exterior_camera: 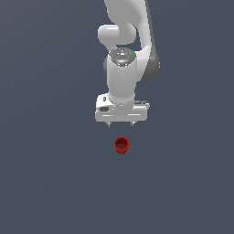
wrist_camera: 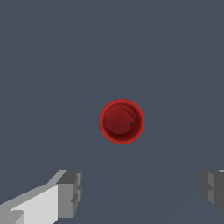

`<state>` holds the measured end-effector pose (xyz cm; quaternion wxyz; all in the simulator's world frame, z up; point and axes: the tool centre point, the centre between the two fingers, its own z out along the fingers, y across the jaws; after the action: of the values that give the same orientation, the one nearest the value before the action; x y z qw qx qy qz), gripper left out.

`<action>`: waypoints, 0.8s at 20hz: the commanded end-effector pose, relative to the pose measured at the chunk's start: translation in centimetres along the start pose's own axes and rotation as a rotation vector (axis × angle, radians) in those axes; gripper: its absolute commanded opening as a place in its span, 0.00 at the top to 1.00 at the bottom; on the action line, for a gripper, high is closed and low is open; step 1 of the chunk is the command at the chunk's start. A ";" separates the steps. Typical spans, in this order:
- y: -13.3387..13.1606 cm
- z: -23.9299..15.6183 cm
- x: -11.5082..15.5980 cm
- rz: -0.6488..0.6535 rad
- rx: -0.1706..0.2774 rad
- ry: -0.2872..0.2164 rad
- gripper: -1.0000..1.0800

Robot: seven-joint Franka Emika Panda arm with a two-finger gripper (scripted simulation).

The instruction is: Pick up the object and move it to a goal position.

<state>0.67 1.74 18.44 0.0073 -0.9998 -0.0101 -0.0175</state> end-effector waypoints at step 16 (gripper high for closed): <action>-3.3 0.1 0.0 -0.010 0.027 0.006 0.04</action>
<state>0.60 5.08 18.39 0.0209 -0.9995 -0.0149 -0.0206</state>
